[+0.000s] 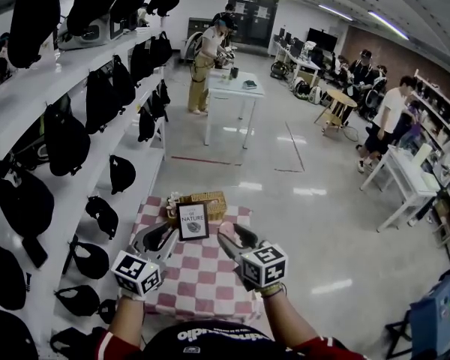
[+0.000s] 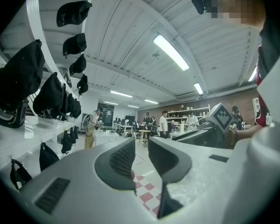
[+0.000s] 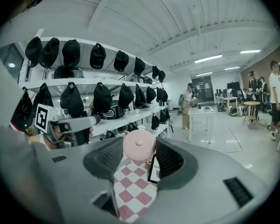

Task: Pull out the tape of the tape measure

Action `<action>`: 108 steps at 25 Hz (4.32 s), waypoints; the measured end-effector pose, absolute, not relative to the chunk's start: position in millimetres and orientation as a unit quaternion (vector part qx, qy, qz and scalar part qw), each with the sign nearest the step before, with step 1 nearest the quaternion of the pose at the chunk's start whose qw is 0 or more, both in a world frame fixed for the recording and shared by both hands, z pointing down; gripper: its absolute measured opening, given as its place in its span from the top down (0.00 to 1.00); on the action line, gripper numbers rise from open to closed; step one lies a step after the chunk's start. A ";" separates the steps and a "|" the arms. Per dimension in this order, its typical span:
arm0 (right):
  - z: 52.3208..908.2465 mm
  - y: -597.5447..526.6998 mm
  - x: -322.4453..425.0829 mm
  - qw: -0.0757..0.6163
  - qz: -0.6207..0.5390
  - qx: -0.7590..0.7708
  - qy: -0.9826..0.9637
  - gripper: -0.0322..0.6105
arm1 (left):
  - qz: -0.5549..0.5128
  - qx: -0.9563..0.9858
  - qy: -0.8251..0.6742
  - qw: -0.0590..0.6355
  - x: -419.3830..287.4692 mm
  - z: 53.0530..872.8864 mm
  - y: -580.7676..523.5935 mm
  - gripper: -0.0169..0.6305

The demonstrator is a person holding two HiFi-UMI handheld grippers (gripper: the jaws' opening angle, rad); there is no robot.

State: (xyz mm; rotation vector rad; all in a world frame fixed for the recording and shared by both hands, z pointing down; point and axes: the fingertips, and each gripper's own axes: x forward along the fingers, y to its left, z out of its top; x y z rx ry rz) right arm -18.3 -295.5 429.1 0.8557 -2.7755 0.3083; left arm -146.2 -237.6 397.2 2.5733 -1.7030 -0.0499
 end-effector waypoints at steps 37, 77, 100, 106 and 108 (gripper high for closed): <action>412.2 -256.5 -40.0 0.138 0.057 0.208 -0.967 0.60 | 0.018 0.894 -0.449 -0.005 -62.1 399.6 -235.5 0.87; 415.8 -333.2 38.4 0.128 0.068 0.364 -0.920 0.60 | 0.023 0.779 -0.627 0.007 -222.4 406.7 -236.8 0.96; 426.7 -338.6 42.3 0.127 0.090 0.373 -0.915 0.60 | -0.001 0.757 -0.652 0.046 -242.7 418.4 -244.6 0.96; 436.5 -338.8 38.9 0.134 0.096 0.372 -0.913 0.60 | -0.004 0.755 -0.653 0.052 -245.4 425.0 -245.1 0.96; 440.0 -338.7 37.7 0.138 0.099 0.373 -0.912 0.60 | -0.003 0.757 -0.652 0.053 -246.0 427.2 -245.7 0.96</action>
